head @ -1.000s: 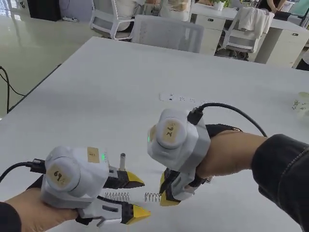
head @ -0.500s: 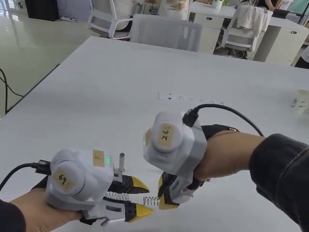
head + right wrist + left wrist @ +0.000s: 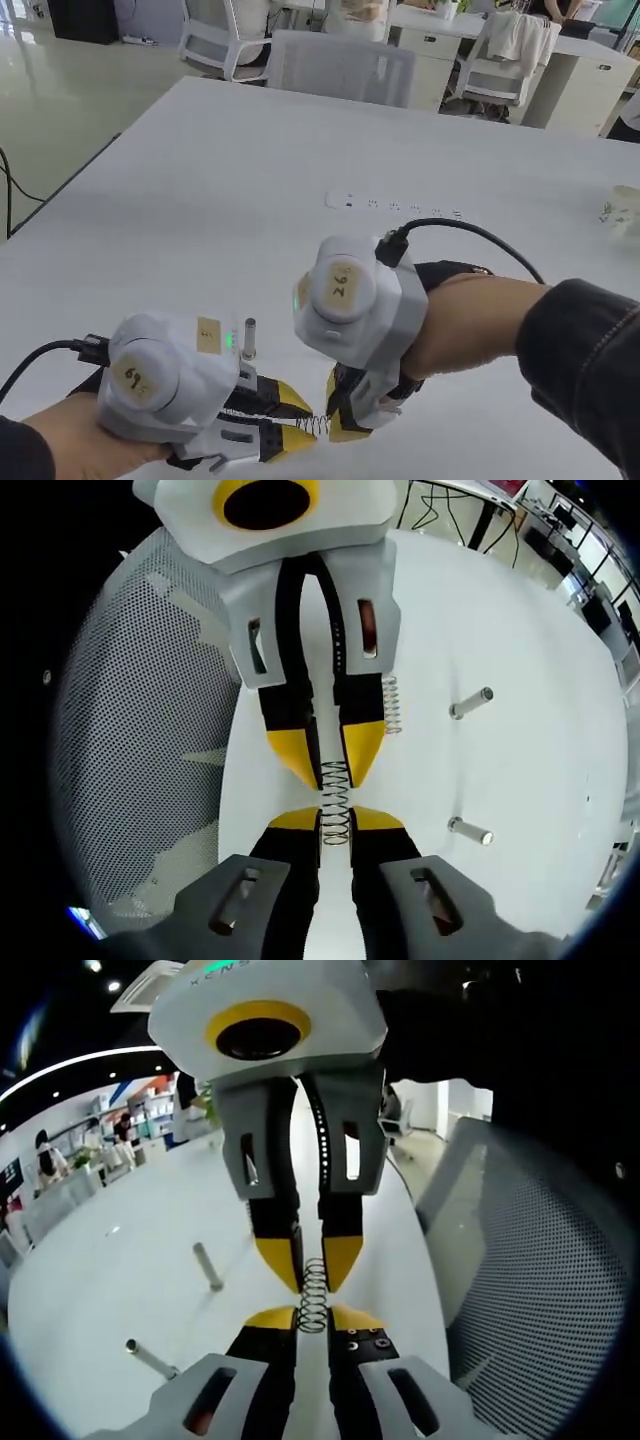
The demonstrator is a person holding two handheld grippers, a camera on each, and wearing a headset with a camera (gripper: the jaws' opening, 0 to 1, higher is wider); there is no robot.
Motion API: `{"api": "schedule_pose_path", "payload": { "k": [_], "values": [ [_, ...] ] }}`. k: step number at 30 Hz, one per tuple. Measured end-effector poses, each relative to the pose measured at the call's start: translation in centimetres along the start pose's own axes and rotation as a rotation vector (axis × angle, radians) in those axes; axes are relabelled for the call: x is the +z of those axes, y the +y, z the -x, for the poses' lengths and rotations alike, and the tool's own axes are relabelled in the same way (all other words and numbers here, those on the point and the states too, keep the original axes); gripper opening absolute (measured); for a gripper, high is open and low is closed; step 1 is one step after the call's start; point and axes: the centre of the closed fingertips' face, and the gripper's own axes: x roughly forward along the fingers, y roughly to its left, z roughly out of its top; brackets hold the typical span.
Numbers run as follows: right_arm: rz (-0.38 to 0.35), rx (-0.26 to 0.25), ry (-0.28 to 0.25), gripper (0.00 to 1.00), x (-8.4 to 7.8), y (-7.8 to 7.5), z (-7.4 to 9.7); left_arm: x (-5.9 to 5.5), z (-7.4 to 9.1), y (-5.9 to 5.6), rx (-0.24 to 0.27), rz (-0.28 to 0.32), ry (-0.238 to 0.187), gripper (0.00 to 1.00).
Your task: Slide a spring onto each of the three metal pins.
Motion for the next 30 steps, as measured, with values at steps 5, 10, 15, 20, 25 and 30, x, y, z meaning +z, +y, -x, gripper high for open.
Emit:
{"api": "schedule_pose_path", "payload": {
  "k": [5,10,15,20,25,30],
  "values": [
    [0.0,0.001,-0.003,0.08,0.0,0.1,0.1,-0.1,0.0,-0.2,-0.005,0.006,0.006,0.02],
    [-0.002,0.0,-0.015,0.08,0.0,0.2,0.2,0.0,0.0,-0.3,-0.009,-0.004,0.009,0.02],
    [0.001,0.003,-0.022,0.08,0.0,0.3,0.2,0.1,0.0,-0.4,-0.013,-0.01,0.007,0.02],
    [-0.002,0.004,-0.032,0.08,0.0,0.3,0.1,0.1,0.1,-0.5,-0.013,-0.012,0.007,0.01],
    [-0.008,0.008,-0.032,0.09,-0.2,0.3,-0.3,0.7,0.2,-0.5,-0.011,-0.013,-0.009,0.01],
    [-0.021,0.013,-0.037,0.09,-0.6,0.3,-0.4,1.0,0.3,-0.4,-0.008,-0.02,-0.018,0.01]
  ]
}}
